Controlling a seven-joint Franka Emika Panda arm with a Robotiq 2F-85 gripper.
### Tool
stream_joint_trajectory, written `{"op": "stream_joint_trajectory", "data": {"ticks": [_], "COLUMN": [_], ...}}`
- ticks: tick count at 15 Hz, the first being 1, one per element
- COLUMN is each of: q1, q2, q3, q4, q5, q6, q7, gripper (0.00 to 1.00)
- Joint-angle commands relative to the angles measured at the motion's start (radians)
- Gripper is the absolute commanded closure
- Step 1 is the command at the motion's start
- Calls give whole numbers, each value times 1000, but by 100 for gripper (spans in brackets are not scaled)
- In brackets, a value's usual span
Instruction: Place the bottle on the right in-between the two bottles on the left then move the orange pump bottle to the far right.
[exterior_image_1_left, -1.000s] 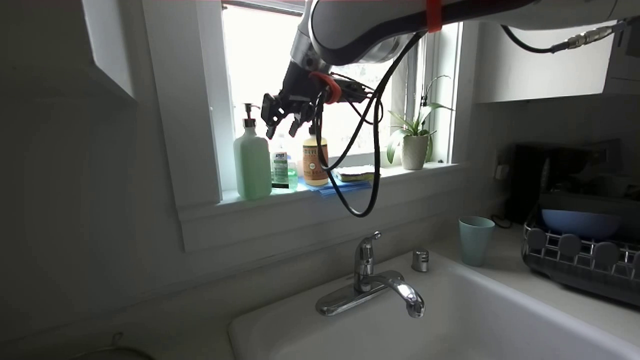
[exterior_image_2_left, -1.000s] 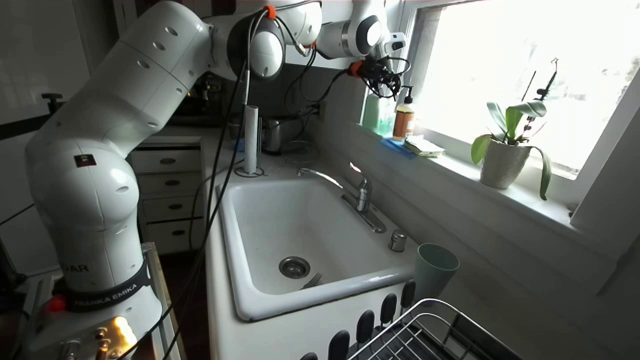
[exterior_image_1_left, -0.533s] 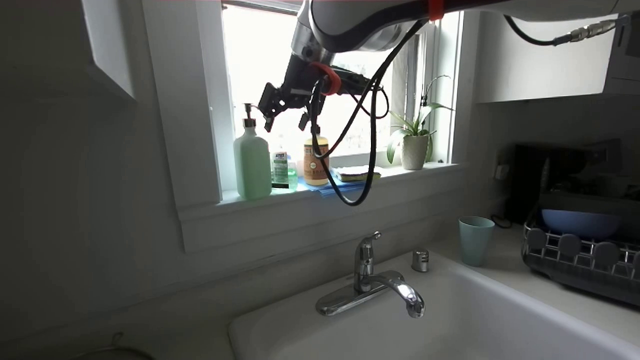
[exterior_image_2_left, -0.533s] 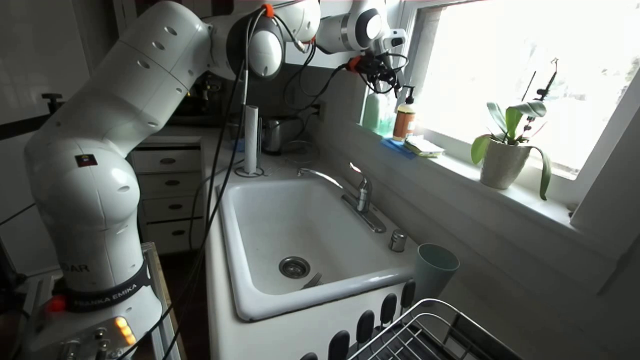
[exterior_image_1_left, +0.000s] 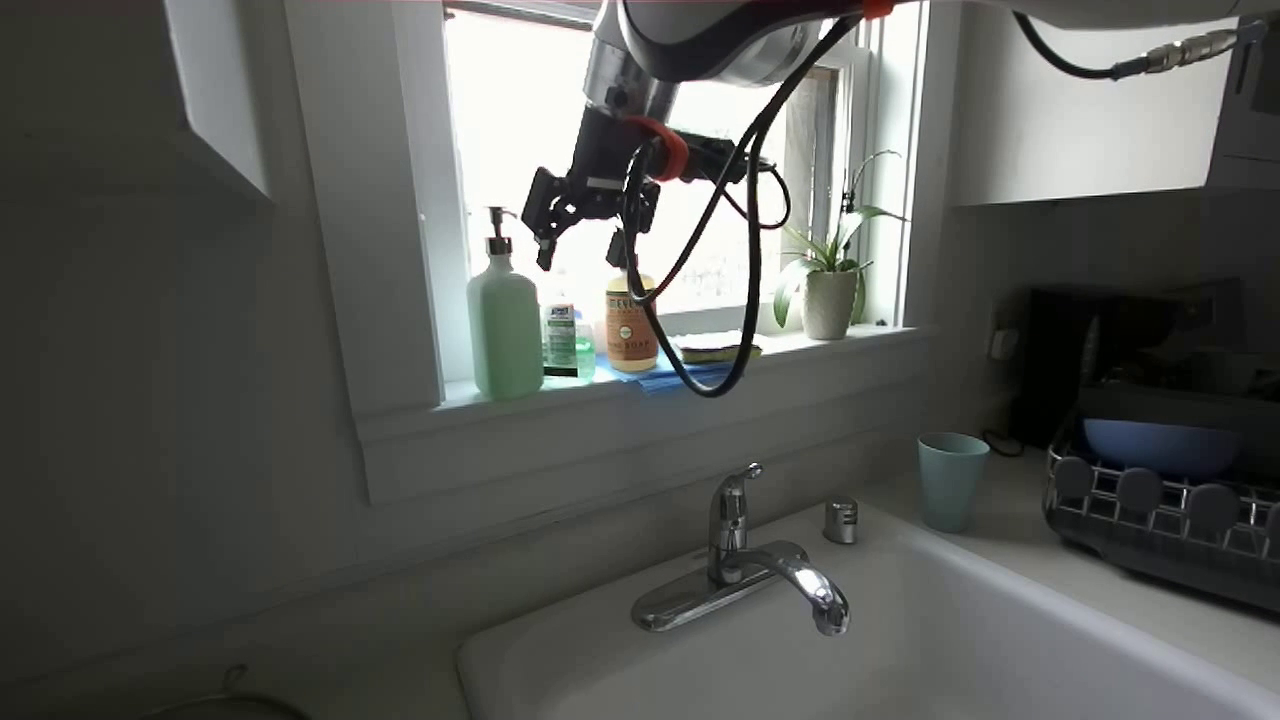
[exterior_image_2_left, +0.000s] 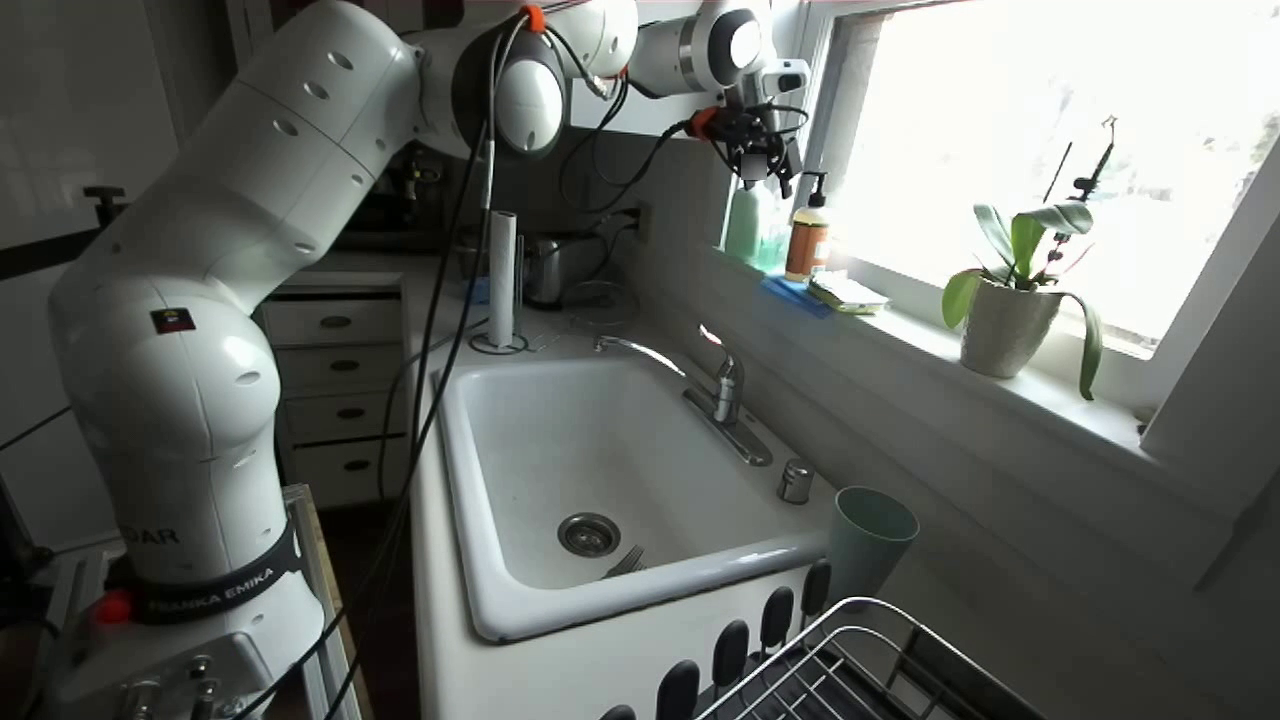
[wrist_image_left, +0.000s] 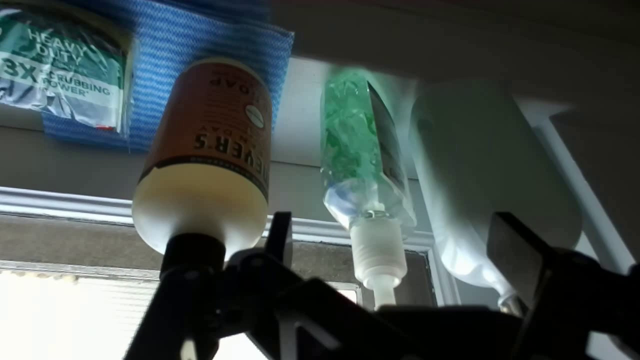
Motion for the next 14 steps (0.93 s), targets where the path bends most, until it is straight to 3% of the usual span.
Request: {"op": "stream_joint_trajectory", "data": {"ticks": [1, 8, 14], "q1": [2, -10, -48], "q2": [-36, -111, -73], "q3": [14, 1, -43], "q4": [19, 63, 117], "q5": [22, 1, -5], "q6": [-115, -226, -187], "q7": [5, 5, 68], "gripper": [0, 0, 0]}}
